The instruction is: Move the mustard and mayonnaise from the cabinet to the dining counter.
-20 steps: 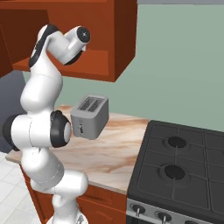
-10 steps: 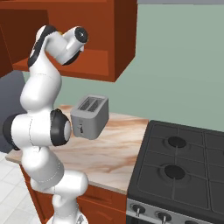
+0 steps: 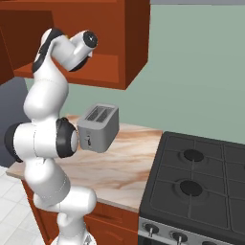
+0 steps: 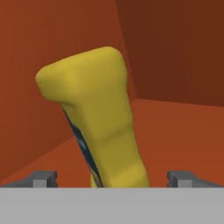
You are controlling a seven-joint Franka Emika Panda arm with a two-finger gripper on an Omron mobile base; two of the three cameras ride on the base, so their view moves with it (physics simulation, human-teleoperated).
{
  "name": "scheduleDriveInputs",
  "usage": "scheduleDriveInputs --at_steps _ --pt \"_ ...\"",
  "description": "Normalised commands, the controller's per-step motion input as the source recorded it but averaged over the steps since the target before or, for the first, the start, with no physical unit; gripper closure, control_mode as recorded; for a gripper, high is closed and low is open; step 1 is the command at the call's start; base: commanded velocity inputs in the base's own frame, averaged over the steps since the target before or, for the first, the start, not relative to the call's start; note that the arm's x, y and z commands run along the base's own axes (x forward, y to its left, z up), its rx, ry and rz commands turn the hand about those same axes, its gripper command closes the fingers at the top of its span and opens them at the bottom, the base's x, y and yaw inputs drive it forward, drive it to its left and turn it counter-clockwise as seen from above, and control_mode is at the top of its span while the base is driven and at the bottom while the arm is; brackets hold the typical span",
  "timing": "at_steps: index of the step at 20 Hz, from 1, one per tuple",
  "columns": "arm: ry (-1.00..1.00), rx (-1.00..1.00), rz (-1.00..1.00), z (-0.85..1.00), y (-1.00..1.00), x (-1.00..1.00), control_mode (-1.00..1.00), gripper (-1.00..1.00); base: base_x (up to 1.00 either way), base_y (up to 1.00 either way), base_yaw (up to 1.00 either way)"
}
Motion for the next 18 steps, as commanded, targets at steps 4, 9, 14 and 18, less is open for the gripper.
scheduleDriveInputs --at_steps 4,9,14,18 --pt "0.00 0.00 0.02 0.00 0.00 0.10 -1.00 -1.00 0.00 0.00 0.00" --pt "0.00 0.00 0.03 0.00 0.00 0.13 -1.00 -1.00 0.00 0.00 0.00" --pt "0.00 0.00 0.03 0.00 0.00 0.08 -1.00 -1.00 0.00 0.00 0.00" --pt "-0.02 0.00 0.06 0.00 0.03 0.01 -1.00 -1.00 0.00 0.00 0.00"
